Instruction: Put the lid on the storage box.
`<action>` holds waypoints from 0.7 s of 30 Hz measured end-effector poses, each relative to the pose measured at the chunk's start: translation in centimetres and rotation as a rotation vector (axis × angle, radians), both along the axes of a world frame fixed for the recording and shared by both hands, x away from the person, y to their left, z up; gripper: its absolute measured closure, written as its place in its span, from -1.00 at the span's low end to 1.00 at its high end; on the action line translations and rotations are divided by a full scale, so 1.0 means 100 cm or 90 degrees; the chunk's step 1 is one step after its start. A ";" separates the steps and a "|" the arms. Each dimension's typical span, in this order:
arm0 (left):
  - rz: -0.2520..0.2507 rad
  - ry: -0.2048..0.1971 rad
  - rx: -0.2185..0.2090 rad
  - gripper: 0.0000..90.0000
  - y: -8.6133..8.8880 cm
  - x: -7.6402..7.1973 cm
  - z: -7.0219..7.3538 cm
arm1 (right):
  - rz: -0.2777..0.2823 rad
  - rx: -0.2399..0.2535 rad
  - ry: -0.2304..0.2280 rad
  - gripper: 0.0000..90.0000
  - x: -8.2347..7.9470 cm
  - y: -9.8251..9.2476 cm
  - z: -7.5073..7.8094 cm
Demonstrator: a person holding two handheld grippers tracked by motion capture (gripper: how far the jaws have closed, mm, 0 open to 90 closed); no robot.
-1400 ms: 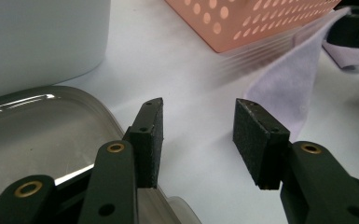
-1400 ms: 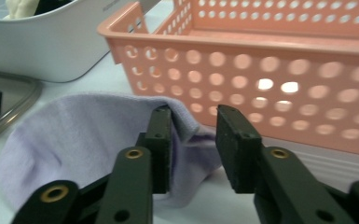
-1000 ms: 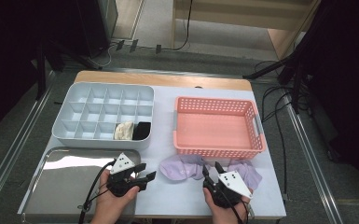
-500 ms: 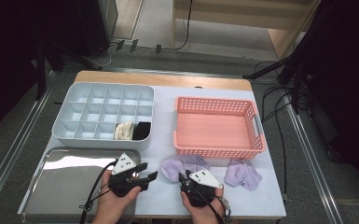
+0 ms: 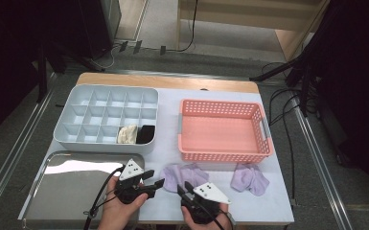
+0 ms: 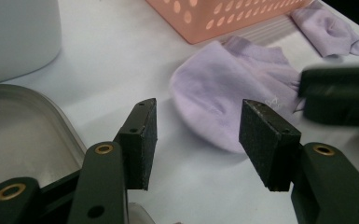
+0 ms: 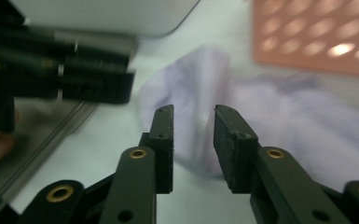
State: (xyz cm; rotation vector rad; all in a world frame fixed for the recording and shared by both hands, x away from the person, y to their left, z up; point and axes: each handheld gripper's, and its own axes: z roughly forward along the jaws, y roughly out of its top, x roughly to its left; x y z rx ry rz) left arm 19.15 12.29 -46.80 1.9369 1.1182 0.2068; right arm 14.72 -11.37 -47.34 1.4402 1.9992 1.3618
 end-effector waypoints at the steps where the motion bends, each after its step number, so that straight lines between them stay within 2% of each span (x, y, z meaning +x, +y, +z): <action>1: 0.001 0.002 0.003 0.07 0.000 0.001 0.000 | -0.021 -0.008 -0.011 0.50 0.001 -0.008 0.002; 3: 0.006 0.007 0.007 0.09 -0.001 0.004 -0.001 | -0.055 -0.026 -0.025 0.44 0.007 -0.024 0.000; 5: 0.011 0.010 0.020 0.13 -0.002 0.005 -0.002 | -0.078 -0.037 -0.008 0.33 0.015 -0.035 -0.005; 8: 0.014 0.011 0.039 0.23 -0.007 0.005 -0.004 | -0.075 -0.064 0.016 0.22 0.026 -0.039 -0.016; 10: 0.012 0.012 0.053 0.32 -0.009 0.005 -0.006 | -0.071 -0.091 0.032 0.29 0.030 -0.037 -0.023; 12: 0.008 0.016 0.067 0.50 -0.011 0.006 -0.007 | -0.076 -0.104 0.022 0.54 0.030 -0.035 -0.024; 15: -0.009 0.030 0.076 0.81 -0.013 0.007 -0.008 | -0.071 -0.093 0.030 0.88 0.029 -0.036 -0.023; 18: -0.016 0.047 0.076 1.00 -0.011 0.009 -0.008 | -0.067 -0.086 0.035 0.96 0.029 -0.039 -0.021; 21: -0.022 0.050 0.071 1.00 -0.008 0.009 -0.007 | -0.073 -0.083 0.038 0.99 0.028 -0.045 -0.020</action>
